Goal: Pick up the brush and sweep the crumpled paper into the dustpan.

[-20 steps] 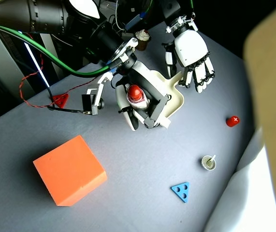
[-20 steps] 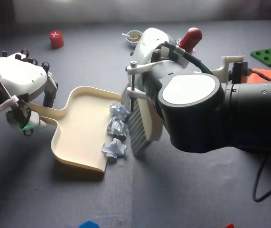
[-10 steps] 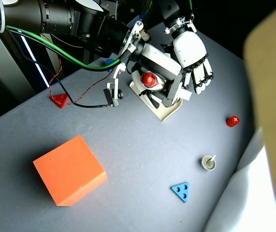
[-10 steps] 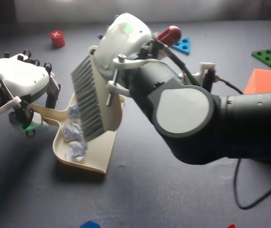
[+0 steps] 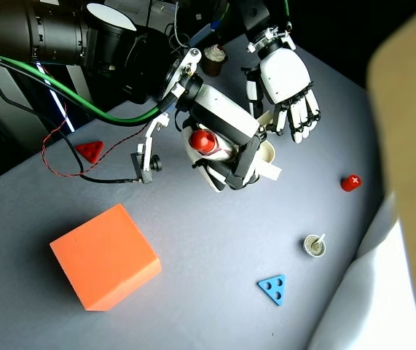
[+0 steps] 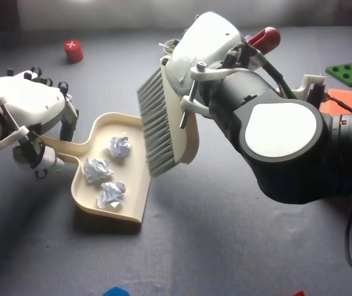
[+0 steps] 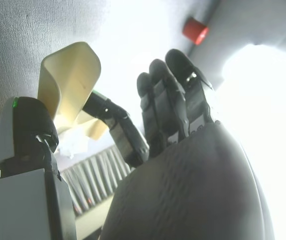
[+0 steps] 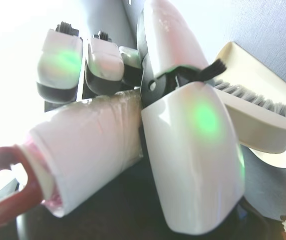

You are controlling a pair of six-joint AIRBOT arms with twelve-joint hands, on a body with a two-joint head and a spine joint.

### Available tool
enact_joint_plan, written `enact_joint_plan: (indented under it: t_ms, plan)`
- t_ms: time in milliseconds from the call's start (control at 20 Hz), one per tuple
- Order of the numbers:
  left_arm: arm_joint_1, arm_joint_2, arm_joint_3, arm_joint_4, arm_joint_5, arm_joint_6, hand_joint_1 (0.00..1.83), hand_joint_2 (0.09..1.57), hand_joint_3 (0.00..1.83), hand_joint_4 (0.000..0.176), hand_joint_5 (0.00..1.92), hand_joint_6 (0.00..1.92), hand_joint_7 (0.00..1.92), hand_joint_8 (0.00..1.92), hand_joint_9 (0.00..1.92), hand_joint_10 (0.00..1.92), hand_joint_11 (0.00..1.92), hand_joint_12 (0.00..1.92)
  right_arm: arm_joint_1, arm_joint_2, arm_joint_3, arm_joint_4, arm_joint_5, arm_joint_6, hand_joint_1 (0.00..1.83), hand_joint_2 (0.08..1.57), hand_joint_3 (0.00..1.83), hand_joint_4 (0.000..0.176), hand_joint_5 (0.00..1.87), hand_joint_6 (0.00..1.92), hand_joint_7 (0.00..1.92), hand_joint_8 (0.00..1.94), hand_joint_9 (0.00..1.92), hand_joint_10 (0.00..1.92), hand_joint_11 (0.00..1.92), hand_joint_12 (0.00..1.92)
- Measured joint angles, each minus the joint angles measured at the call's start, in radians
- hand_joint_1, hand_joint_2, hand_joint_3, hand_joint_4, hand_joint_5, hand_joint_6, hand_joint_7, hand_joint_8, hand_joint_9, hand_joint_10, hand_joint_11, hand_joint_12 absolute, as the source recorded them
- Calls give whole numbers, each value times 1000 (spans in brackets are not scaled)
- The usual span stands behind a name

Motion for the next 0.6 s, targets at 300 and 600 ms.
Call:
enact_joint_plan:
  t_ms: [300, 600]
  plan:
    - [0, 0, 2, 0, 0, 0, 1037, 1130, 0, 85, 945, 1035, 371, 0, 340, 4, 0, 769, -17, -34, -10, -101, 47, 100, 1428, 1184, 0, 97, 925, 1921, 1015, 1941, 1292, 1921, 1367, 1921]
    - [0, 0, 2, 0, 0, 0, 1029, 1134, 0, 98, 937, 1047, 378, 4, 346, 3, 0, 764, -17, -56, -11, -120, 30, 188, 1429, 1183, 0, 93, 927, 1921, 1015, 1941, 1296, 1921, 1390, 1921]
